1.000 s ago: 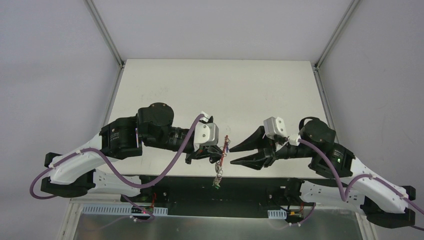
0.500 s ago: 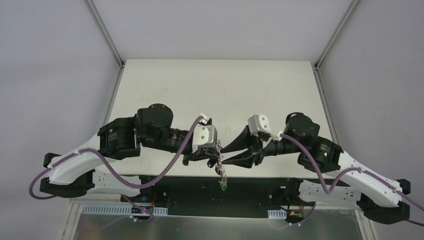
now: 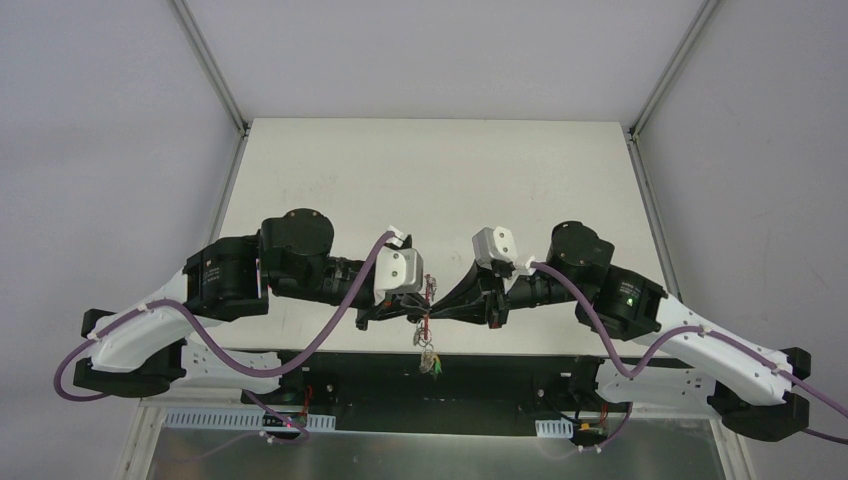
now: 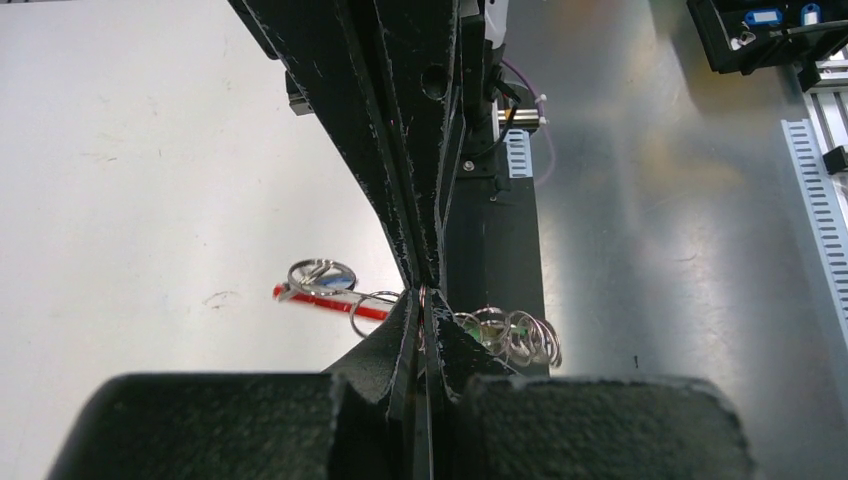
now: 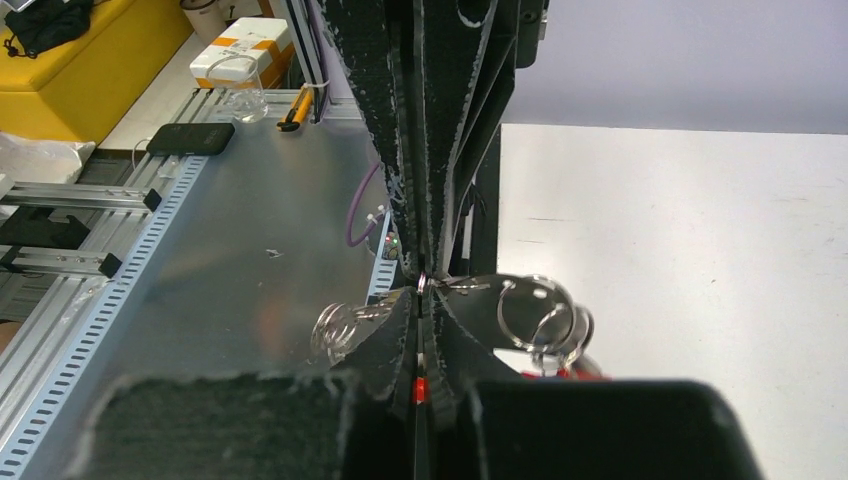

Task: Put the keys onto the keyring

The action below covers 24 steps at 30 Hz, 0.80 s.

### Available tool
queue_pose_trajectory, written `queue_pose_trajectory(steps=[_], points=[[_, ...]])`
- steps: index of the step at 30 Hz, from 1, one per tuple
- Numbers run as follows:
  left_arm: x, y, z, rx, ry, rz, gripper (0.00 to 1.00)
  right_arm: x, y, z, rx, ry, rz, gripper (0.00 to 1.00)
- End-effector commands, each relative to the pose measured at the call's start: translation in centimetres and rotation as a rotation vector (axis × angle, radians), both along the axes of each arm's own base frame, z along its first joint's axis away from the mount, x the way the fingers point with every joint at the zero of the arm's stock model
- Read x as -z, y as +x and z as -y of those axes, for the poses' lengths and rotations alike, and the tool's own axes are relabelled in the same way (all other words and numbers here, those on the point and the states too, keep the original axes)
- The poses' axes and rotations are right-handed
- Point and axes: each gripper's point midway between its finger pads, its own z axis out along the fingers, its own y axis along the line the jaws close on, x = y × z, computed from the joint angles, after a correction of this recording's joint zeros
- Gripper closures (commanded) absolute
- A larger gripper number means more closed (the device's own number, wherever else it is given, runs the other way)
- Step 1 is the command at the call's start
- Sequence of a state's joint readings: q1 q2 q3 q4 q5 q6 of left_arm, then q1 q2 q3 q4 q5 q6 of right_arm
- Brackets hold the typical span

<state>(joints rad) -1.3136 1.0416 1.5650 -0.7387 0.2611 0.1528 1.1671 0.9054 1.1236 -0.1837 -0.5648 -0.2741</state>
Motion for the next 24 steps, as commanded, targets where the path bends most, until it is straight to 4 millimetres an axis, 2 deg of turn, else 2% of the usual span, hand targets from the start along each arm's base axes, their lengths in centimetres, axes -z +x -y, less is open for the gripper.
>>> queue_pose_trajectory(steps=[1,7,13,17,24], points=[[-4.0,1.4,0.4,-0.057,-0.147,0.070,1.00,-2.3,-0.3,0.0,-0.006,0.070,0.041,1.00],[-4.4,0.6,-0.1,-0.021,-0.230,0.080,1.00,-3.8,0.4,1.0,0.067,0.212,0.066,1.00],[-5.9,-0.3,-1.7,-0.007,-0.394,0.098,0.79,-5.2,1.0,2.0,0.131,0.325,0.102,1.00],[-5.5,-0.4,-1.9,-0.006,-0.427,0.099,0.75,-6.0,1.1,2.3,0.144,0.403,0.123,1.00],[-4.3,0.2,-0.7,-0.026,-0.417,0.094,0.74,-7.1,1.2,2.1,0.147,0.492,0.133,1.00]])
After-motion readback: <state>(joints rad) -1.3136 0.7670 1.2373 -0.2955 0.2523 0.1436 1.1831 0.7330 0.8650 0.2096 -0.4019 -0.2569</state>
